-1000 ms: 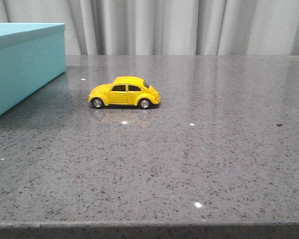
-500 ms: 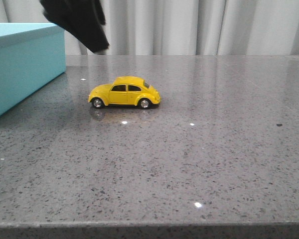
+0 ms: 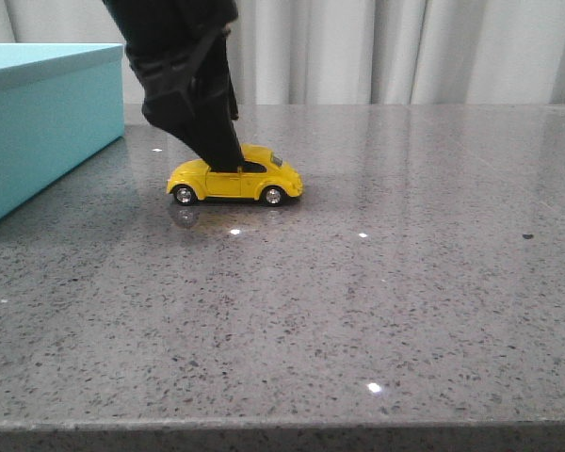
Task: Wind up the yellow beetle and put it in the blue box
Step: 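Close the left gripper around the car's body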
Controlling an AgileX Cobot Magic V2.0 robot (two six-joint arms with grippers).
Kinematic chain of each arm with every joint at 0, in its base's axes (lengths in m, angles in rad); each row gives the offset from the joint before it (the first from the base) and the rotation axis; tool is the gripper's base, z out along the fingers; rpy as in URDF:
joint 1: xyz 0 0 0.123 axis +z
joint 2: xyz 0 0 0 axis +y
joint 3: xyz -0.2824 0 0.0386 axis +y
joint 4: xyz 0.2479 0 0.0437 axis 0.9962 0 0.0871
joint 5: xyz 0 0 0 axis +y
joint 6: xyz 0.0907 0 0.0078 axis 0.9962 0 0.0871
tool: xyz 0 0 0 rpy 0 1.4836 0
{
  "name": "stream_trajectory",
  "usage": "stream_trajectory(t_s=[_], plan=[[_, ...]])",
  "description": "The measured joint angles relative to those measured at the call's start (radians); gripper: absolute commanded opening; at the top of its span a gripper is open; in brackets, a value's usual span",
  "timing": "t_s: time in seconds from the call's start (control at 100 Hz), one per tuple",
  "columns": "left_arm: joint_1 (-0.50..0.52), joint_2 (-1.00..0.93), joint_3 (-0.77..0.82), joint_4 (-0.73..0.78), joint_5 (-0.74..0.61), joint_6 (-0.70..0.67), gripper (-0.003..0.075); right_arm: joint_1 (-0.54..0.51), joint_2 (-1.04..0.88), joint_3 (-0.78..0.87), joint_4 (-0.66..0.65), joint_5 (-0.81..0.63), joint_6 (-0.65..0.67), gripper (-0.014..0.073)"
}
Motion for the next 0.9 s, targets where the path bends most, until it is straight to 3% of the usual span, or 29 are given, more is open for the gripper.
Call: stream_trajectory(t_s=[0.35, 0.75, 0.9], plan=[[0.000, 0.041, -0.002, -0.007, -0.007, 0.000, 0.0452, 0.000, 0.000, 0.000, 0.000, 0.000, -0.002, 0.0528], [-0.001, 0.047, -0.002, -0.010, -0.008, 0.000, 0.0176, 0.000, 0.000, 0.000, 0.000, 0.000, -0.002, 0.0528], [-0.001, 0.047, -0.004, -0.011, -0.008, 0.000, 0.0119, 0.000, 0.000, 0.000, 0.000, 0.000, -0.002, 0.0528]])
